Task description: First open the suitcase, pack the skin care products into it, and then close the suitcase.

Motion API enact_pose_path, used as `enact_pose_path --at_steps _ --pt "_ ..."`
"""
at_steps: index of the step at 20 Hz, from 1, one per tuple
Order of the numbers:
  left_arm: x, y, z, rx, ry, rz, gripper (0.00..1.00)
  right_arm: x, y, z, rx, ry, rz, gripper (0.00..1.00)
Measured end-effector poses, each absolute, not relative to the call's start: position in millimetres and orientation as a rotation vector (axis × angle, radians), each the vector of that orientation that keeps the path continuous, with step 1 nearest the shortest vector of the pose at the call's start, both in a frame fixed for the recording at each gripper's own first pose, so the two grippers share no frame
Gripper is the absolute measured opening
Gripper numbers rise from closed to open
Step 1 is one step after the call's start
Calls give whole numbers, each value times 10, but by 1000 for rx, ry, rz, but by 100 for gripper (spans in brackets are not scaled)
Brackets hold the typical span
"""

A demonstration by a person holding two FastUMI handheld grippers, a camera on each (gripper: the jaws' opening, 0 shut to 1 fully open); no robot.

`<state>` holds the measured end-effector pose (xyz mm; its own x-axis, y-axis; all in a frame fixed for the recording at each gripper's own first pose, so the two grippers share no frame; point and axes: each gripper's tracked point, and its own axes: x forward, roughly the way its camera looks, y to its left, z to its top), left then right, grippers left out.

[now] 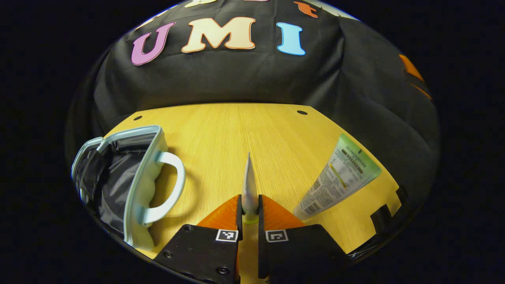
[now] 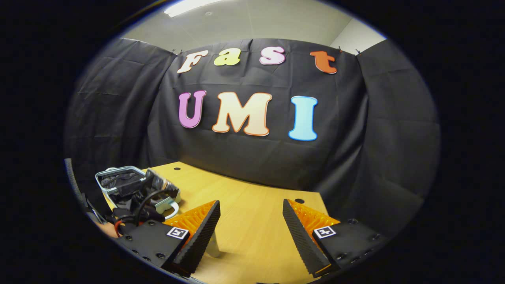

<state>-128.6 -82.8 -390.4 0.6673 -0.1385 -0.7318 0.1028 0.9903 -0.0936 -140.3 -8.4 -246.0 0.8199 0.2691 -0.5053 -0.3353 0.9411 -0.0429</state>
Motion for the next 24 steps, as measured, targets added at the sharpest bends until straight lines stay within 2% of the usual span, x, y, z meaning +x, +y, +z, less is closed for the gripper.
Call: enact_pose_path --at_steps 2,3,6,11,13,14,15,16,17,19,21,23,24 --pt "-1252 -788 -3683 -33 809 -136 10 -1498 71 -2730 -125 554 354 96" --pt "-1241 -743 -3567 -30 804 -131 10 -1551 149 -2864 -124 573 368 100" --pt "-1192 -581 -3268 -34 783 -102 10 -1800 334 -3363 -110 662 414 99" --pt "-1263 -212 -2974 -48 781 -14 10 -2032 428 -4169 -150 805 433 99" --pt "-1333 -90 -2938 -40 792 17 10 -2089 413 -4380 -153 847 426 78" --pt "-1384 -34 -2926 -36 797 31 10 -2114 399 -4469 -154 866 423 65" --pt "-1429 17 -2920 -35 804 47 10 -2142 393 -4547 -155 883 421 70" --pt "-1460 58 -2920 -35 810 60 10 -2192 415 -4631 -147 906 426 65" --pt "-1487 96 -2923 -37 814 72 10 -2205 407 -4668 -146 912 419 68" --pt "-1546 174 -2921 -40 820 93 9 -2202 459 -4653 -119 921 437 43" --pt "-1588 238 -2929 -44 835 112 10 -2258 521 -4638 -94 967 473 29" --pt "-1625 398 -2964 -45 859 145 10 -2261 561 -4593 -68 1001 503 22" --pt "-1650 491 -2976 -46 876 164 10 -2266 606 -4532 -46 1011 516 22"
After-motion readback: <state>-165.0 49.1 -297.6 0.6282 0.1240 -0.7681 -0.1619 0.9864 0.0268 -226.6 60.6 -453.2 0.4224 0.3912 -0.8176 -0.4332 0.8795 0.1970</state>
